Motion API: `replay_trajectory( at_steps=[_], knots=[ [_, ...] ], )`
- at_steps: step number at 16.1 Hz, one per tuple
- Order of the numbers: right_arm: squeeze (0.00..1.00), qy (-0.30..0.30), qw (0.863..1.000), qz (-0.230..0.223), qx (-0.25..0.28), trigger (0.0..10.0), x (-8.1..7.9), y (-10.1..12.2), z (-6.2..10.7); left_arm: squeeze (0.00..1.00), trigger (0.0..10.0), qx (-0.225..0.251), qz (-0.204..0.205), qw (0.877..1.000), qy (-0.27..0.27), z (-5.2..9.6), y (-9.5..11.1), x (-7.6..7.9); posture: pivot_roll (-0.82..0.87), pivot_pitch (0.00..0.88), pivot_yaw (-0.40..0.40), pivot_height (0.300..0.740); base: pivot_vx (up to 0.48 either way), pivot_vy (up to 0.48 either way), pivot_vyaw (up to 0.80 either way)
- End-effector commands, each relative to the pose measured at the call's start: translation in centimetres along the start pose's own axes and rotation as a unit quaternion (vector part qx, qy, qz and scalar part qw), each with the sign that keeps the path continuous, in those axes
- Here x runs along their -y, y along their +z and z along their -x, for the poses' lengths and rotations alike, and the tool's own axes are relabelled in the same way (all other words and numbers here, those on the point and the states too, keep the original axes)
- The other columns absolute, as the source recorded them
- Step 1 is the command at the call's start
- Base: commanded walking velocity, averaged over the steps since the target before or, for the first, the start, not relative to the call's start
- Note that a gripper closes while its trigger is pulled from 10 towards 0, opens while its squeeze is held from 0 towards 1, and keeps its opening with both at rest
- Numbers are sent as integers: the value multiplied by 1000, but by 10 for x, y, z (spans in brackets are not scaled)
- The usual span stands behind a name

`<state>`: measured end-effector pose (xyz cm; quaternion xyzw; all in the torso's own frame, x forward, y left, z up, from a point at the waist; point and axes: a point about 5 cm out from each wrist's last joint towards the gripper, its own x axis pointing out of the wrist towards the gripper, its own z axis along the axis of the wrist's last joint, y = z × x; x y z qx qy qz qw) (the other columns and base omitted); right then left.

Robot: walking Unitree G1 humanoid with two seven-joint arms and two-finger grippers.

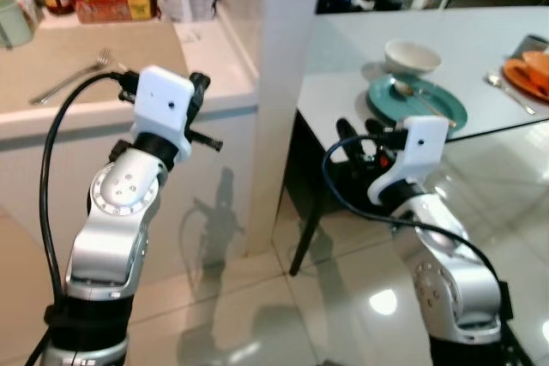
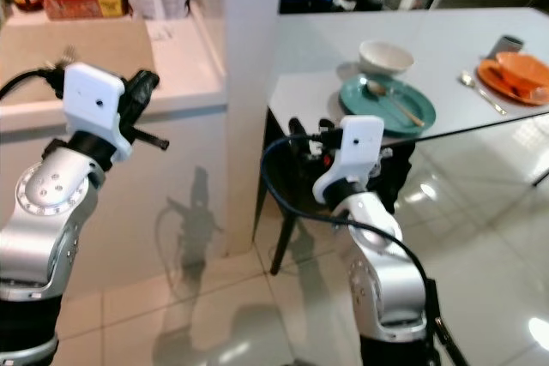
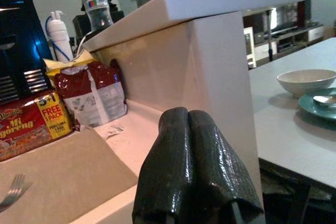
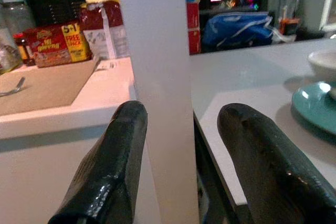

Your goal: Setting the table

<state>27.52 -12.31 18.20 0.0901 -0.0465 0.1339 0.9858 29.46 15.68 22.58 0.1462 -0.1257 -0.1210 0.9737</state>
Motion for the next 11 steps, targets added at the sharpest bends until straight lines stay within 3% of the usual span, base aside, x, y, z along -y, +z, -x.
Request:
replay_trajectory(
  at_steps=[1, 6, 9, 10, 11],
  knots=[
    [0, -12, 1000, 6, 7, 10000, 9, 3, 0, 0, 10000, 4, 0, 1000, -9, -4, 3, 5, 98, 0, -46, 740, 0, 480, 0],
    [0, -11, 1000, 6, 8, 10000, 10, 3, -2, 0, 10000, 5, -2, 1000, -16, -5, 3, 7, 98, 0, -47, 740, 0, 480, 0],
    [0, -12, 1000, 2, 7, 10000, 10, 1, 0, 0, 10000, 2, -8, 1000, -20, -5, 1, 8, 91, 0, -43, 740, 0, 480, -725],
    [314, -21, 1000, -12, 10, 10000, 15, 1, 5, 1000, 10000, -6, 27, 999, -45, -4, -1, 14, 84, 0, -35, 740, 0, 480, -800],
    [1000, -25, 999, -18, 12, 10000, 17, 1, 7, 1000, 10000, -6, 34, 998, -48, -4, -1, 14, 84, 0, -35, 740, 0, 480, -800]
  ],
)
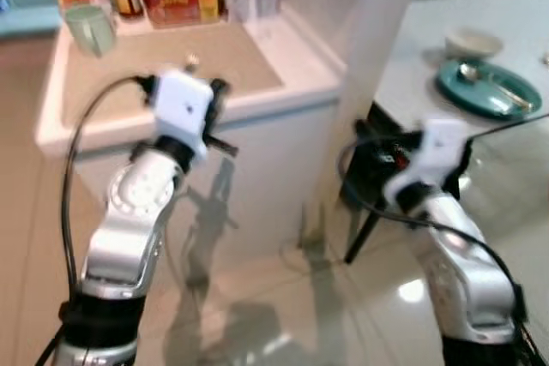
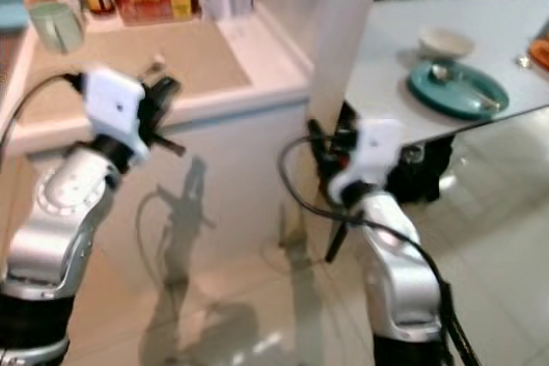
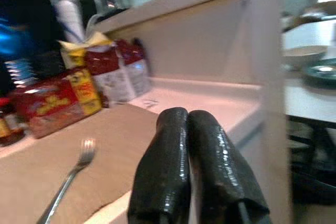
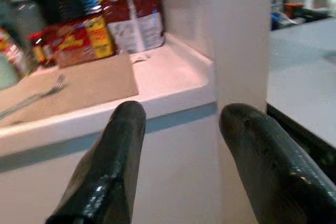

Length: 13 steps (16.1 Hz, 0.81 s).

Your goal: Setting the table

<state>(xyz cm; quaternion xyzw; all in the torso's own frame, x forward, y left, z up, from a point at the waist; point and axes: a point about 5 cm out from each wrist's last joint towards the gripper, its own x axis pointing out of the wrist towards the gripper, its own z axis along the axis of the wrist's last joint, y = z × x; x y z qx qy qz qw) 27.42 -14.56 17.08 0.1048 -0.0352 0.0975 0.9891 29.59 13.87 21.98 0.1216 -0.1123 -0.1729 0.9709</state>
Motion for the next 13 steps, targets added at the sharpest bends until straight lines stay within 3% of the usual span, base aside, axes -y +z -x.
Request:
replay_trajectory(
  at_steps=[1, 6, 7, 8, 9, 10, 11, 13],
  knots=[
    [1000, 9, 1000, -14, 22, 10000, -4, 8, 1, 1000, 10000, -3, 1, 1000, 3, 1, 1, -4, 81, 0, -30, 740, 0, 480, -800],
    [1000, -1, 1000, -12, 26, 10000, 1, 9, 4, 1000, 10000, -4, 12, 1000, -18, -1, -3, 5, 71, 0, -18, 740, 0, 480, -725],
    [1000, 2, 1000, -6, 23, 10000, 1, 8, 6, 1000, 10000, 2, 40, 999, 1, 0, -8, 9, 67, 0, -16, 740, 0, 0, -650],
    [1000, -6, 999, 33, 9, 10000, 4, 6, 8, 0, 10000, 0, 85, 996, 17, 3, -12, 14, 58, 0, -17, 740, 0, 0, -469],
    [1000, -10, 999, 49, 4, 10000, 5, 5, 8, 0, 10000, 1, 92, 996, 20, 4, -12, 14, 57, 0, -18, 740, 0, 0, -469],
    [631, -12, 999, 52, 4, 10000, 7, 5, 9, 0, 10000, -7, 65, 998, 24, 5, -14, 16, 56, 0, -21, 740, 0, 0, 0],
    [0, -14, 998, 58, 4, 10000, 7, 5, 10, 0, 10000, 4, 45, 999, 11, 6, -12, 19, 56, 0, -24, 740, 0, 0, 0],
    [0, -10, 999, 51, -6, 10000, 6, 2, 10, 0, 10000, 15, 26, 1000, -8, 6, -9, 24, 59, 0, -27, 740, 124, 0, 0]
  ],
)
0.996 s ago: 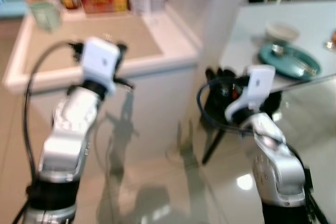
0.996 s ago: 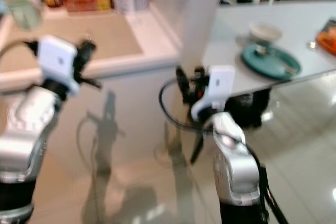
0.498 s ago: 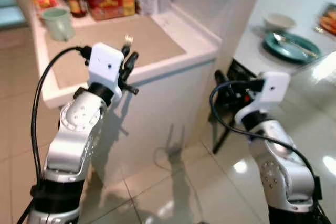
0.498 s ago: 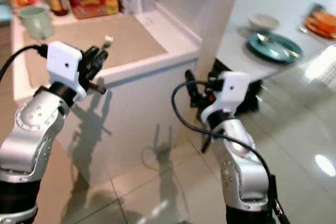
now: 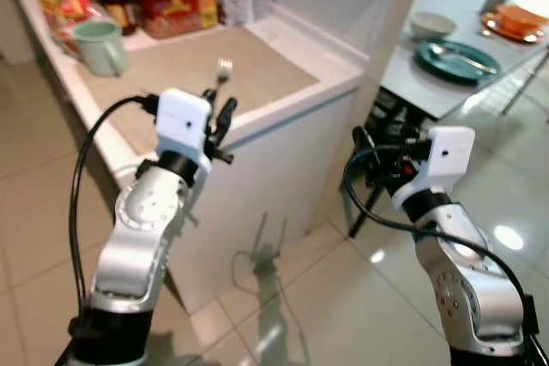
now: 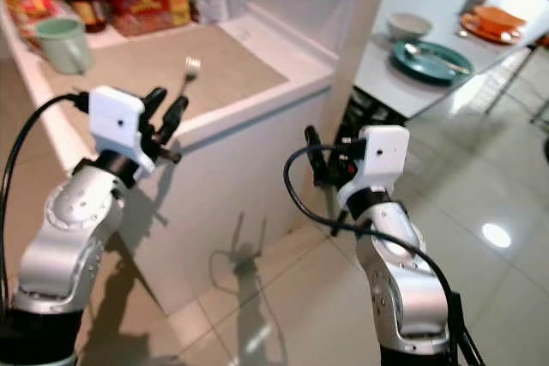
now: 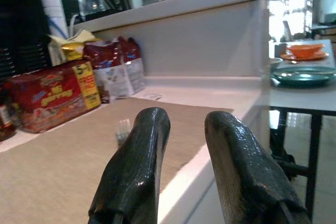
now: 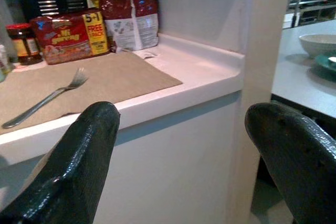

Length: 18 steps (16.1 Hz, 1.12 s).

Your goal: Setting the table

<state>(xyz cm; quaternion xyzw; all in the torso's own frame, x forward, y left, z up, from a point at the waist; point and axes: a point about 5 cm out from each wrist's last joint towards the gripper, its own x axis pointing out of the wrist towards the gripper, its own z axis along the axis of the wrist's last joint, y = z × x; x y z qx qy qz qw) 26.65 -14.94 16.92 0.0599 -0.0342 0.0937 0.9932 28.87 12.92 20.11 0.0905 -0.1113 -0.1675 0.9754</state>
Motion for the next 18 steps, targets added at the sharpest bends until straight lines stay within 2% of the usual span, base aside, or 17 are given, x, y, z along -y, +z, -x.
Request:
replay_trajectory(
  at_steps=[1, 2, 3, 8, 10, 11, 14, 18],
  knots=[
    [0, -1, 1000, 11, -1, 10000, 2, 2, 2, 27, 10000, 6, -1, 1000, -20, -1, 4, 9, 60, 0, -30, 740, 398, 0, 0],
    [451, 10, 1000, 1, 1, 10000, 0, 2, 2, 1000, 10000, -4, 17, 1000, -12, -2, 3, 8, 62, 0, -32, 740, 394, 0, 0],
    [1000, 14, 1000, -9, 3, 10000, -1, 2, 1, 1000, 10000, -11, 24, 1000, -15, -2, 3, 7, 69, 0, -40, 740, 326, 0, 0],
    [1000, 29, 1000, -8, -2, 10000, -2, 2, -3, 1000, 10000, -20, 11, 999, -25, 0, 2, 12, 74, 0, -45, 740, 295, 0, 0],
    [1000, 34, 999, 18, -13, 10000, -3, 0, -3, 1000, 10000, -26, 5, 999, -18, 1, 2, 10, 73, 0, -43, 740, 279, 0, 0],
    [0, 49, 998, 22, -20, 10000, -5, -1, -2, 1000, 10000, -31, -10, 999, -2, 0, 2, 6, 73, 0, -44, 740, 289, 0, 0],
    [0, 68, 997, 19, -25, 10000, -8, -2, -1, 1000, 10000, -31, -13, 999, 28, -4, 6, -2, 74, 0, -47, 740, 0, 0, 0],
    [0, 78, 996, 27, -30, 10000, -11, -3, 2, 1000, 10000, -25, -12, 1000, 16, -4, 8, 1, 63, 5, -39, 740, 173, 0, 0]
  ],
)
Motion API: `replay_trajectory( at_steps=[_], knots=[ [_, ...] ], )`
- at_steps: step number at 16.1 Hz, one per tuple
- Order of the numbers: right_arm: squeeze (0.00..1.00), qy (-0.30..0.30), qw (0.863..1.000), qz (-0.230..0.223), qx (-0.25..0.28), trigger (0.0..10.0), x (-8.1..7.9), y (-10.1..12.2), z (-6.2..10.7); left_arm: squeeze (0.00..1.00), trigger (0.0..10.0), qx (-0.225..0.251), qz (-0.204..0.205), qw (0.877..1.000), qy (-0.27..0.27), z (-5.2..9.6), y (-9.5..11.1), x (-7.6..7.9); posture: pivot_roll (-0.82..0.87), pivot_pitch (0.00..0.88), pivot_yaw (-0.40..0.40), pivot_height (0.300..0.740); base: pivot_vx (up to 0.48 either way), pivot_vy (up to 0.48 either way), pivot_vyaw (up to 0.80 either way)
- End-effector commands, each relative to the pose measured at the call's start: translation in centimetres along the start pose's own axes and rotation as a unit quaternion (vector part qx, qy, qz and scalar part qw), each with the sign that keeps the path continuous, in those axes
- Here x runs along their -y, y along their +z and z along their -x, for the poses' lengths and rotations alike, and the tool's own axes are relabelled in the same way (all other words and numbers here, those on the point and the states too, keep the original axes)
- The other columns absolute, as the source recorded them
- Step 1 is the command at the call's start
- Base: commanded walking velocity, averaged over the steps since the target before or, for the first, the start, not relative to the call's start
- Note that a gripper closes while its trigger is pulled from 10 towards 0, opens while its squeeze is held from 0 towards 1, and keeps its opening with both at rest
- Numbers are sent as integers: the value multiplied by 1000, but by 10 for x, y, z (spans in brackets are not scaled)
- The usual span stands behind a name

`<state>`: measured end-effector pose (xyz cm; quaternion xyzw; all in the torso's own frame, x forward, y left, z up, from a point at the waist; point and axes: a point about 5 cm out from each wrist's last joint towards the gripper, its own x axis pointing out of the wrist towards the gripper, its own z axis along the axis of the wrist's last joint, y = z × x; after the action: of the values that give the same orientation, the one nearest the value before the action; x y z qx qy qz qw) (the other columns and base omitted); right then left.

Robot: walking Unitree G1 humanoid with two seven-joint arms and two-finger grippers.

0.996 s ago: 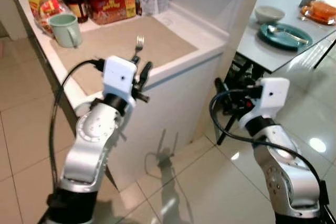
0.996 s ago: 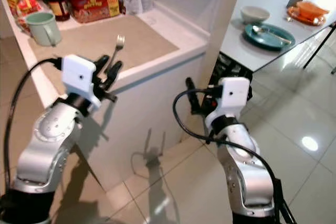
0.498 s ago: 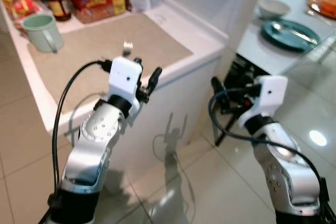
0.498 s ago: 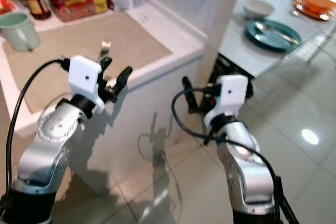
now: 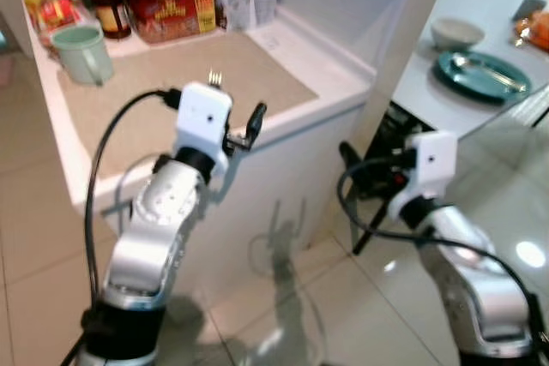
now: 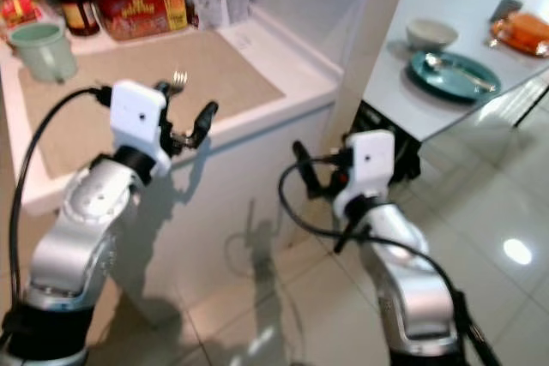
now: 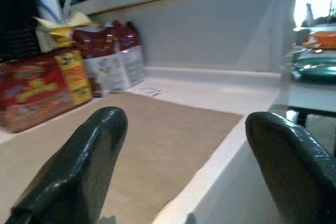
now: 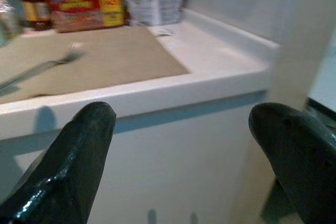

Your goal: Setting the table

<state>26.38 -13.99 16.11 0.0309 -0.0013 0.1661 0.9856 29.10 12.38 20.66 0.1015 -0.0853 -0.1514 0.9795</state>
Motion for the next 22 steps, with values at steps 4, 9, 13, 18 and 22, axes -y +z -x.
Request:
replay_trajectory(
  at_steps=[4, 9, 13, 18, 22],
  knots=[
    [0, -1, 1000, 8, 5, 10000, 0, 5, 5, 1000, 10000, 4, -2, 1000, -5, 0, 3, 0, 55, 10, -30, 740, 368, 0, 0],
    [0, -11, 1000, 12, 5, 10000, 1, 5, 7, 1000, 10000, 5, -1, 1000, -15, -1, 3, 2, 50, 10, -21, 740, 425, 0, 0],
    [0, -21, 999, 25, 2, 10000, 3, 4, 7, 1000, 10000, 4, -3, 1000, -17, -2, 3, 2, 51, 11, -20, 740, 451, 0, 503],
    [0, -33, 999, 19, 2, 10000, 7, 3, 9, 1000, 10000, 2, 8, 998, -55, 0, 2, 12, 49, 11, -21, 740, 327, 0, 0],
    [0, -33, 999, 9, -1, 10000, 7, 0, 17, 561, 10000, 24, 2, 993, -114, 6, 6, 20, 45, 1, -19, 740, 0, 0, 0]
  ],
)
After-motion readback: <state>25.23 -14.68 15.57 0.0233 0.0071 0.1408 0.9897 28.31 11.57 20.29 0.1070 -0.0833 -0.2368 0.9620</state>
